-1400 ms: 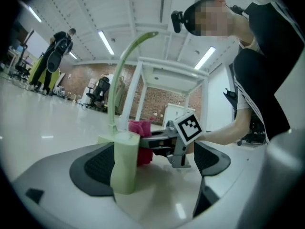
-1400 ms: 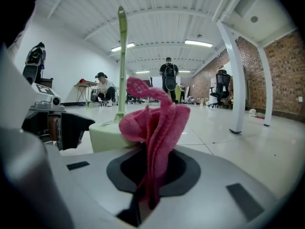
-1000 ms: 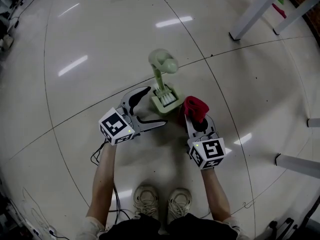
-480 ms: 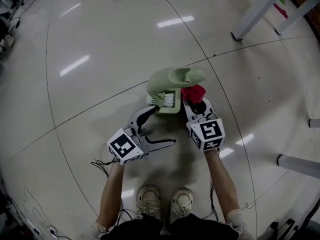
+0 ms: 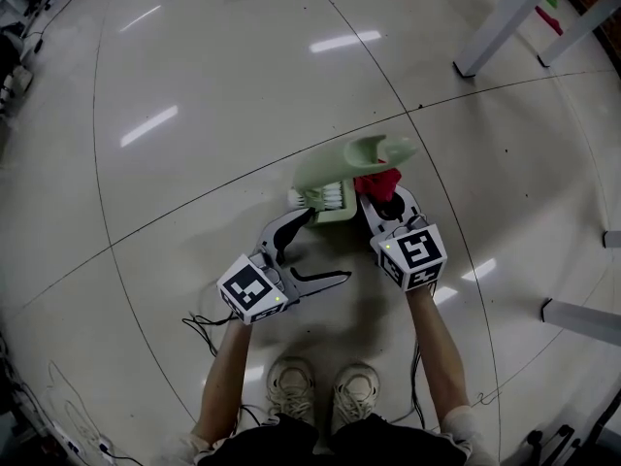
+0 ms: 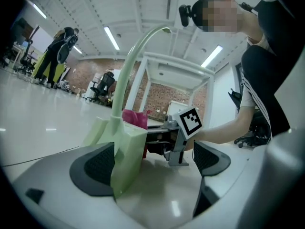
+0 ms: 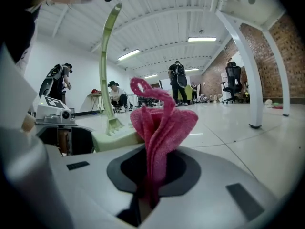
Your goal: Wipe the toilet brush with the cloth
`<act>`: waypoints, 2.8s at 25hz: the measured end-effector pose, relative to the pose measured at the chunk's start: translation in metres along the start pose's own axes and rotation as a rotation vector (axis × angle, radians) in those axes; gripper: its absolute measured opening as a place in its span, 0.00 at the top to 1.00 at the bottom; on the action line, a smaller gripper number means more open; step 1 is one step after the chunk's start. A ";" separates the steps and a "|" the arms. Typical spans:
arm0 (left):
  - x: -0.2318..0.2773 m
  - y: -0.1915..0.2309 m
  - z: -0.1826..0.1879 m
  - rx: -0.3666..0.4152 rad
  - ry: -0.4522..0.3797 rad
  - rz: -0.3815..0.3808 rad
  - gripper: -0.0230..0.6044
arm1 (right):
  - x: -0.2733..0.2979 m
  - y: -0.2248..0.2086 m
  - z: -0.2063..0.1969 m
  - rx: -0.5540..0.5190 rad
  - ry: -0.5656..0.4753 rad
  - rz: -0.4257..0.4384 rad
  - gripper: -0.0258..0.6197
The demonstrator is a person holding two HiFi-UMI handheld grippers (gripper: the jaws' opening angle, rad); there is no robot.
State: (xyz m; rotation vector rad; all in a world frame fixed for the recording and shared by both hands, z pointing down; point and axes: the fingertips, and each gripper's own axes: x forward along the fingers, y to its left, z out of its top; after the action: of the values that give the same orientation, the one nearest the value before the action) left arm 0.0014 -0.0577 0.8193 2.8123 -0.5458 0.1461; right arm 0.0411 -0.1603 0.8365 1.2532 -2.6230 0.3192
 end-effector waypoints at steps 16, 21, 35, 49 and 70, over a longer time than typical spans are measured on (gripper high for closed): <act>-0.006 0.011 -0.023 -0.041 0.042 0.012 0.17 | -0.069 0.044 -0.035 0.183 -0.025 -0.051 0.91; -0.017 0.012 -0.018 -0.102 -0.006 -0.005 0.17 | -0.060 0.057 -0.028 0.153 -0.012 -0.056 0.91; -0.038 0.020 -0.008 -0.080 -0.025 0.022 0.17 | -0.043 0.104 -0.029 0.103 0.020 0.021 0.91; -0.080 0.025 0.003 -0.075 -0.050 0.101 0.17 | 0.004 0.158 -0.020 0.021 0.045 0.180 0.91; -0.032 -0.024 0.296 0.267 -0.144 -0.325 0.66 | -0.161 0.043 0.138 0.076 -0.115 -0.038 0.91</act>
State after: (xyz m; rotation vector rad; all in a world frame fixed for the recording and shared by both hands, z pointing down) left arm -0.0051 -0.1085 0.5253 3.1414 -0.0958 -0.0534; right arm 0.0922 -0.0552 0.6547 1.3828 -2.7021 0.3533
